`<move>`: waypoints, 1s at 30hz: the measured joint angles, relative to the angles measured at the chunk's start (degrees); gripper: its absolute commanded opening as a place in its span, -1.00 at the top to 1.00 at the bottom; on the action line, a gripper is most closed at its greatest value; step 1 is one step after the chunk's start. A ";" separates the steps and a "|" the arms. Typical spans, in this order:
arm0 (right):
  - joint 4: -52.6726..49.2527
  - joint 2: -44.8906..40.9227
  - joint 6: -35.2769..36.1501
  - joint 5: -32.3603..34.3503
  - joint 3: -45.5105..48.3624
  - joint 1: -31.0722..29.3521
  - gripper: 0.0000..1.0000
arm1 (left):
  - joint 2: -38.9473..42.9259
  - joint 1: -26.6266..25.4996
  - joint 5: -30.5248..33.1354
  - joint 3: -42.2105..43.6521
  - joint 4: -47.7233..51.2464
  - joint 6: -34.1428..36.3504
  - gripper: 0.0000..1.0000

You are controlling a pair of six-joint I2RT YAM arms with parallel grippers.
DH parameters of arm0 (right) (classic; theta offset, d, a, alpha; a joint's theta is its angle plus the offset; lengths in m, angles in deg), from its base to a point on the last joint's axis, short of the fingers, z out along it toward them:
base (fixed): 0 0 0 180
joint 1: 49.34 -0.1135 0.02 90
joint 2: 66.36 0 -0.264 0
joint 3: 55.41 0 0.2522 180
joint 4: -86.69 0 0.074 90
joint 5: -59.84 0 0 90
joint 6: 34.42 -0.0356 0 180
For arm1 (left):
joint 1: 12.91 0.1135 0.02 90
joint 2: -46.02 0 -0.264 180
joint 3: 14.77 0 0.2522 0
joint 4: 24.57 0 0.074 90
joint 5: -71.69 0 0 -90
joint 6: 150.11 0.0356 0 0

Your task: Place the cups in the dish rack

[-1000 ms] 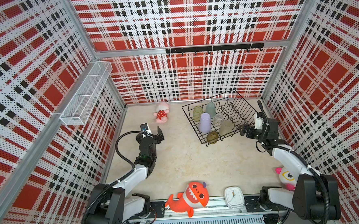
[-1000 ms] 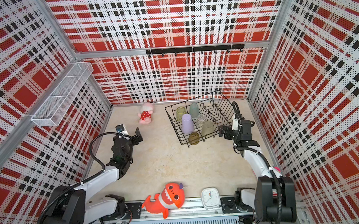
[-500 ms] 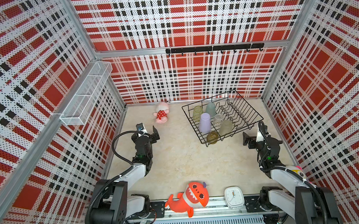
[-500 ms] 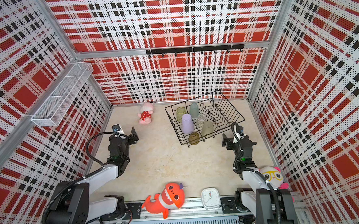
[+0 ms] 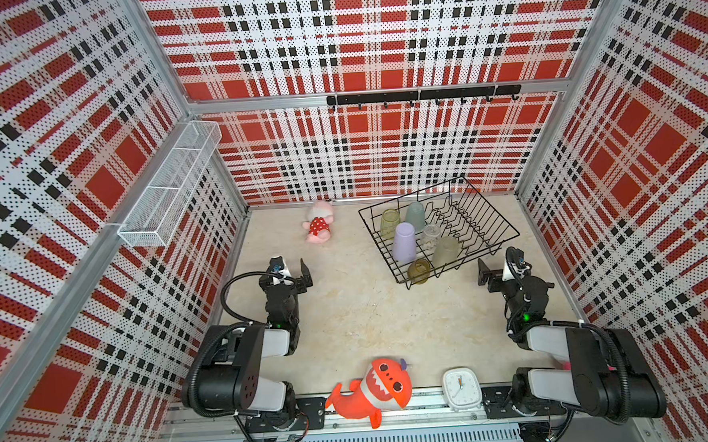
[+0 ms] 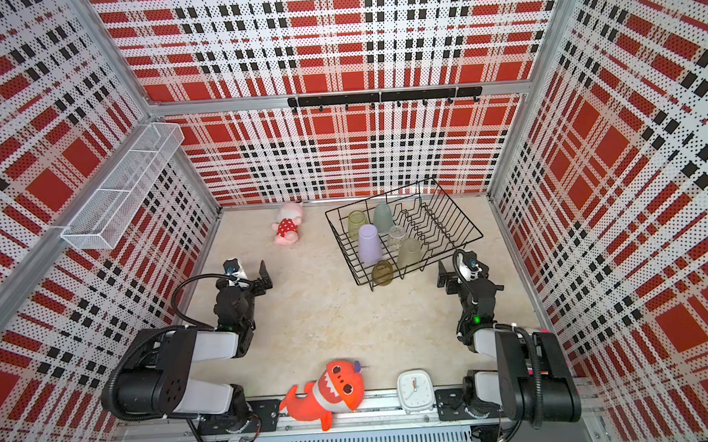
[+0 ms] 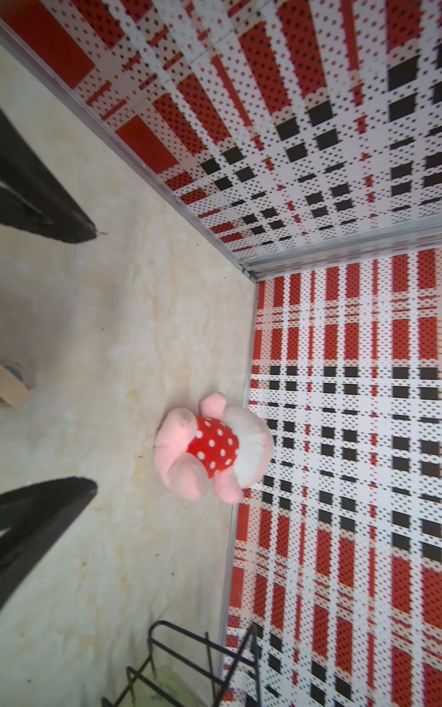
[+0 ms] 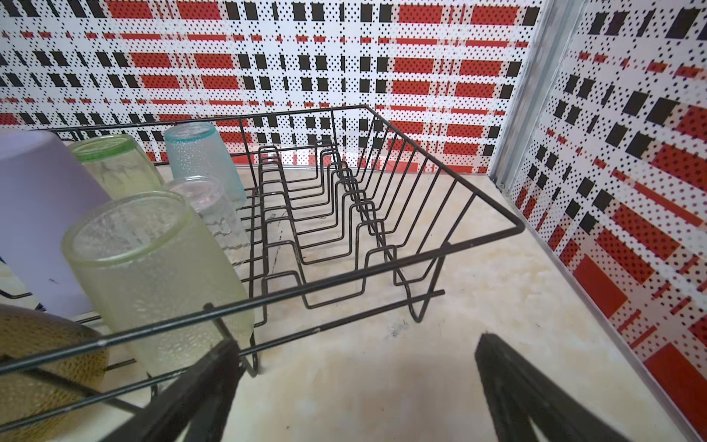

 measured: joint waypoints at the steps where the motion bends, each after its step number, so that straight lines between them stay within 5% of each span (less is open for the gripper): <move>1: 0.15 0.00 0.02 0.07 0.00 0.00 -1.00 | -0.63 0.37 -0.31 0.42 -1.01 0.00 -0.96; 18: 3.93 1.09 -1.55 1.95 0.17 -1.95 -1.00 | -5.25 3.30 -5.90 0.79 -11.61 -1.14 -0.96; 30: 12.41 15.65 -1.14 8.15 -2.16 -5.92 -1.00 | -5.38 3.43 -6.16 0.79 -11.87 -1.20 -0.96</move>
